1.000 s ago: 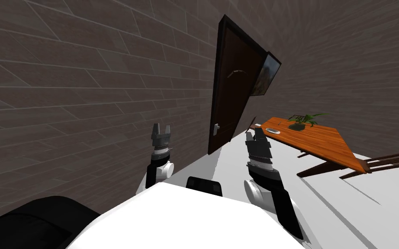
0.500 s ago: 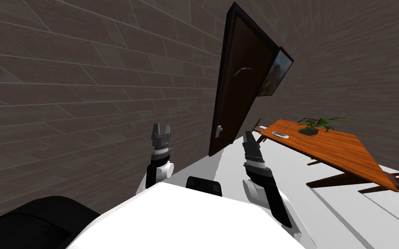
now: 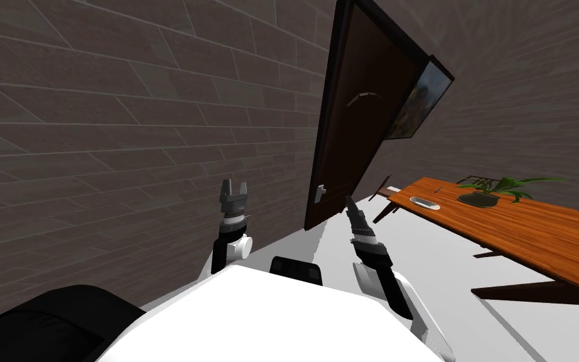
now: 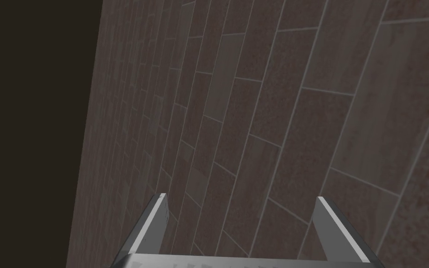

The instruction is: Pull the door open

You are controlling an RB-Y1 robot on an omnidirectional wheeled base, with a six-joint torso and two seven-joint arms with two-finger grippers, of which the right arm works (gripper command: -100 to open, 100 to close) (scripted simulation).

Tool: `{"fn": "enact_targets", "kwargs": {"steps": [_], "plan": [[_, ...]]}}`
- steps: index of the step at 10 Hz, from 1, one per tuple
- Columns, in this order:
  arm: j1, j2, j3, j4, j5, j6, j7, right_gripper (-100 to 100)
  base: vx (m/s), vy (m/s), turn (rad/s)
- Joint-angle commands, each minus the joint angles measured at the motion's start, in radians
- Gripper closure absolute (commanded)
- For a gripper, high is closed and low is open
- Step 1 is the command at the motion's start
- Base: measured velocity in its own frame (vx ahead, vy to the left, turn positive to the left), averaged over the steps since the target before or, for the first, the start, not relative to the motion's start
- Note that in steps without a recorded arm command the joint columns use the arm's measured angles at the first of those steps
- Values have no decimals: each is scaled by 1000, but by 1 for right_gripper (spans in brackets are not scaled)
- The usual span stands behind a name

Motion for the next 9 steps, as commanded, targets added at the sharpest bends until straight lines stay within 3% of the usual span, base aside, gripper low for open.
{"fn": "enact_targets", "kwargs": {"steps": [1, 9], "plan": [[-7, -4, 0, 29, 12, -8, 18, -100, 53, -64, 53], [-56, -95, -21, 290, 152, -67, 196, -100, 79, -81, 149]]}}
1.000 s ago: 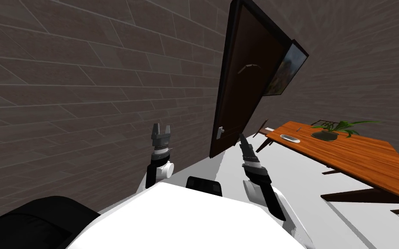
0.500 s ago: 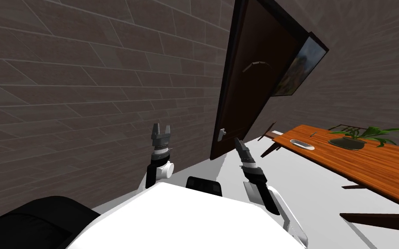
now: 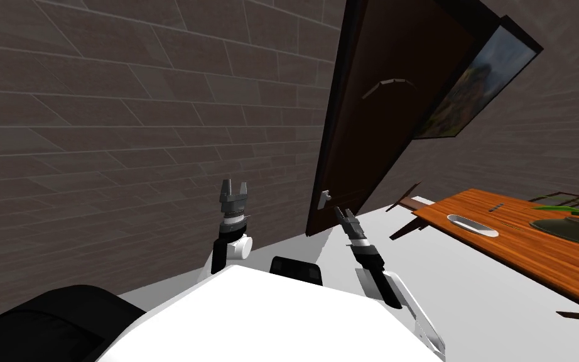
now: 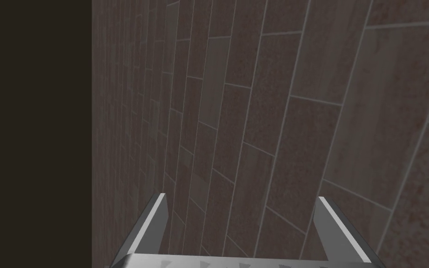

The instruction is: Pull the door open

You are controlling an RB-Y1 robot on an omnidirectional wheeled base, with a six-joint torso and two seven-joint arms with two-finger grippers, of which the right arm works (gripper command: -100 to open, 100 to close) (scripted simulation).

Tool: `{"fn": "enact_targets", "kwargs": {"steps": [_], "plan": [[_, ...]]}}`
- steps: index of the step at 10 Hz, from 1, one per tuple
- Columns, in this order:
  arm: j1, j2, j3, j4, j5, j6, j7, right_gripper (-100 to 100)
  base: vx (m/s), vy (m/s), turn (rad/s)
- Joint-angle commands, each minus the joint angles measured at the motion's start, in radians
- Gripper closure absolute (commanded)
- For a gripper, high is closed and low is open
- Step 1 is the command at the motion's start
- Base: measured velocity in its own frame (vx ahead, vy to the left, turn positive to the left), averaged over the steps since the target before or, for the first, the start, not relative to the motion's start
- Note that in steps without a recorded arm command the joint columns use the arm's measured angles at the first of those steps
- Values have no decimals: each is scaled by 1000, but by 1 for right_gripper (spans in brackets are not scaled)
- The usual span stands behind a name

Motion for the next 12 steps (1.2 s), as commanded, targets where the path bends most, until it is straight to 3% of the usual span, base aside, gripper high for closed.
{"fn": "enact_targets", "kwargs": {"steps": [1, 7, 12], "plan": [[-6, -7, -3, 35, 11, -7, 16, -100, 62, -53, 34], [-39, -69, -18, 219, 107, -48, 138, -100, 65, -72, 131], [-60, -106, -27, 331, 166, -73, 213, -100, 60, -76, 98]]}}
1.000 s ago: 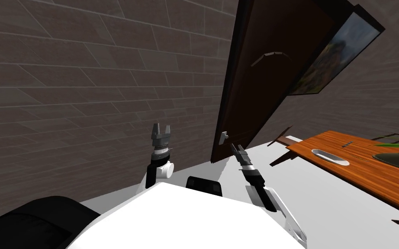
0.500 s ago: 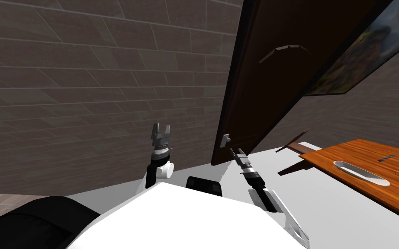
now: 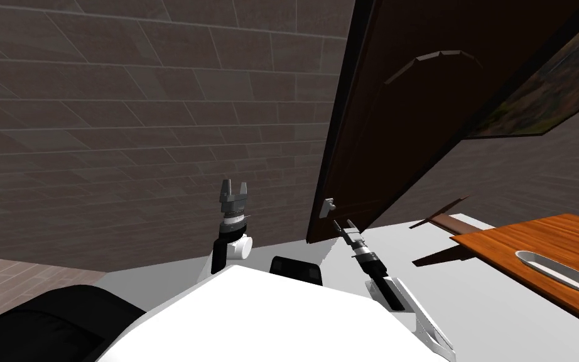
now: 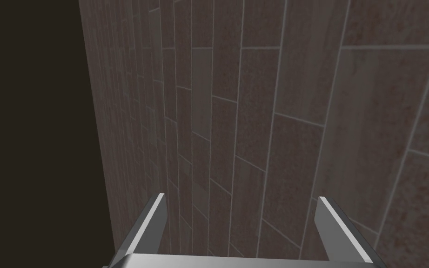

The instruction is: Pull the door open

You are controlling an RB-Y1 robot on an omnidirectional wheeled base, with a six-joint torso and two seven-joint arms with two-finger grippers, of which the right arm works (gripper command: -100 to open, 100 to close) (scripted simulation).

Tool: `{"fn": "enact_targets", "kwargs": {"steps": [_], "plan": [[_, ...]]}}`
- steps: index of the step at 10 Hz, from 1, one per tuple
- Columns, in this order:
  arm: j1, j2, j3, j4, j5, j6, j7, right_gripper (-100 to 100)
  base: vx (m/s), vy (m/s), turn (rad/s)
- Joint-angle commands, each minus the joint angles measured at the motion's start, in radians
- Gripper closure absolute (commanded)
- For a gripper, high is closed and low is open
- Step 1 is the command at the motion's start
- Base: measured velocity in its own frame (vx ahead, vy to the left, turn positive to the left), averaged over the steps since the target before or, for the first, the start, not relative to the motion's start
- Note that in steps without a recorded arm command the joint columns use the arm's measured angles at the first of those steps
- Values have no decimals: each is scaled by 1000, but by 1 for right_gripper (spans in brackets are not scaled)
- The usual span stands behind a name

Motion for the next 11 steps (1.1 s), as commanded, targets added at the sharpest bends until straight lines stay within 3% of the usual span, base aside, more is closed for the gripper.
{"fn": "enact_targets", "kwargs": {"steps": [1, 3, 4, 9, 11], "plan": [[-5, -9, -2, 28, 15, -7, 20, -100, 39, -65, 56], [-11, -20, -5, 59, 31, -14, 41, -100, 57, -59, 86], [-7, -19, -3, 45, 28, -7, 33, -100, 20, -24, 12], [-60, -25, -65, 143, 4, -25, 41, -100, 145, 56, 132], [-61, -22, -67, 148, 3, -27, 43, -100, 115, 28, 71]]}}
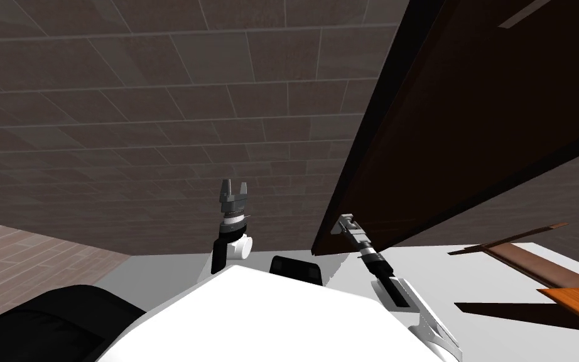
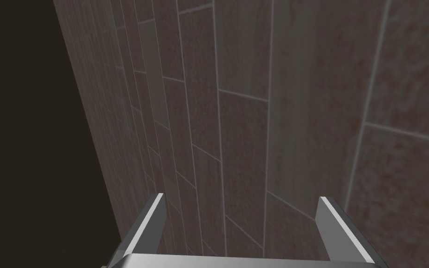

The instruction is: Pull the door open

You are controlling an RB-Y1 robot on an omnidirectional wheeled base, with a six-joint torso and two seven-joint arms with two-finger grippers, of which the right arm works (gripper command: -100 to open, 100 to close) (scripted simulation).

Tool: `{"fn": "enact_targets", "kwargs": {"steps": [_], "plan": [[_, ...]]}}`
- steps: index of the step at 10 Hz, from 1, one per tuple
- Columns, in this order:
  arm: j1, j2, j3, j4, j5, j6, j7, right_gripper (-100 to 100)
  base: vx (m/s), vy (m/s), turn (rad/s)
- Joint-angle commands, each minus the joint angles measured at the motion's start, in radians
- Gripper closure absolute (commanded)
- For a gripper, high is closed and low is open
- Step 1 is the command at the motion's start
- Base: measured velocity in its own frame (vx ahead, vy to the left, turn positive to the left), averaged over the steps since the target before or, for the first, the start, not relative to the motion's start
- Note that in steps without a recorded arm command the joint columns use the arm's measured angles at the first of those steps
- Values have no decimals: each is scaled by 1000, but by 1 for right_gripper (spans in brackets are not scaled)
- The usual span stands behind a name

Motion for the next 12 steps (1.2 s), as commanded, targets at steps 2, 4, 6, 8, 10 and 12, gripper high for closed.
{"fn": "enact_targets", "kwargs": {"steps": [2, 4, 6, 8, 10, 12], "plan": [[2, 0, 1, -2, 0, 1, 0, 100, -14, -10, -10], [2, 0, 1, -2, 0, 1, 0, 100, -17, -7, 8], [2, 0, 1, -2, 0, 1, 0, 100, -4, 0, -4], [6, 0, 6, -6, -28, 4, -45, 100, -39, -30, 90], [10, 2, 11, -13, -57, 6, -89, 100, -65, -42, 103], [16, 4, 18, -20, -93, 8, -140, 100, -69, -45, 112]]}}
